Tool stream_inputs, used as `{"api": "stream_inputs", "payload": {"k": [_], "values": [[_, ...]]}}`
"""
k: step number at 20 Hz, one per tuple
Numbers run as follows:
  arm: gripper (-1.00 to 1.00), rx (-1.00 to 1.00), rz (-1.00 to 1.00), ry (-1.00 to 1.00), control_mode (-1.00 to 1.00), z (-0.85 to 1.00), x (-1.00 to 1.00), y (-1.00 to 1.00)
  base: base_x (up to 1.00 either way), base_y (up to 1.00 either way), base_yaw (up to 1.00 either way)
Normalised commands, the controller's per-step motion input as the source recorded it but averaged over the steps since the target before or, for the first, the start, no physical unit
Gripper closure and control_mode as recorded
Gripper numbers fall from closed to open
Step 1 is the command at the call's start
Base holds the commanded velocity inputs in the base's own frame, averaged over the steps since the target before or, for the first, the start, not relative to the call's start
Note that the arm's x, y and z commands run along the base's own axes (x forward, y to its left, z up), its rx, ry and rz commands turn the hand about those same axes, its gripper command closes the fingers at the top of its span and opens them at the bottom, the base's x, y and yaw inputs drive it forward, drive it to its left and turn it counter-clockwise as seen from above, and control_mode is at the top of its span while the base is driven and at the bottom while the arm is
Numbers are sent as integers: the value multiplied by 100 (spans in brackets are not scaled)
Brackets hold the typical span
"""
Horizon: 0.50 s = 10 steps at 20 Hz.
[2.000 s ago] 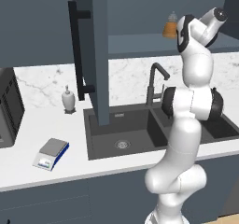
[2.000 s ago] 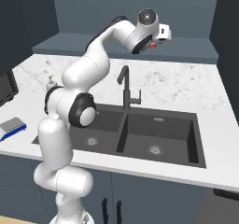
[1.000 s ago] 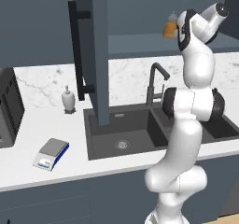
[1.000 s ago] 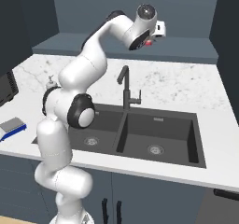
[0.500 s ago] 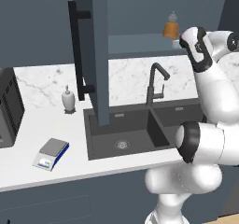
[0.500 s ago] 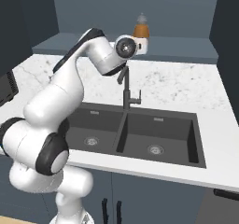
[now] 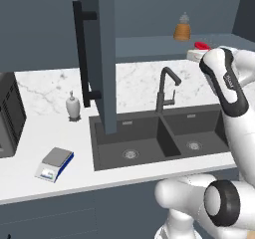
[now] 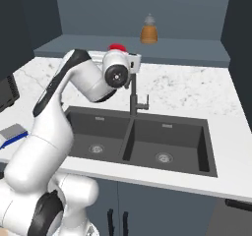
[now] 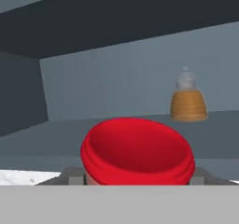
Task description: Pick the jam and place it on the digital scale for weighing, and close the cabinet.
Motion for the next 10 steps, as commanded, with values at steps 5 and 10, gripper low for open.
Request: {"api": "stream_inputs", "payload": {"k": [5, 10], "values": [[100, 25, 14, 10, -100, 3, -97, 21, 0, 0, 0], [100, 7, 38, 6, -100, -48, -55, 69, 0, 0, 0]]}}
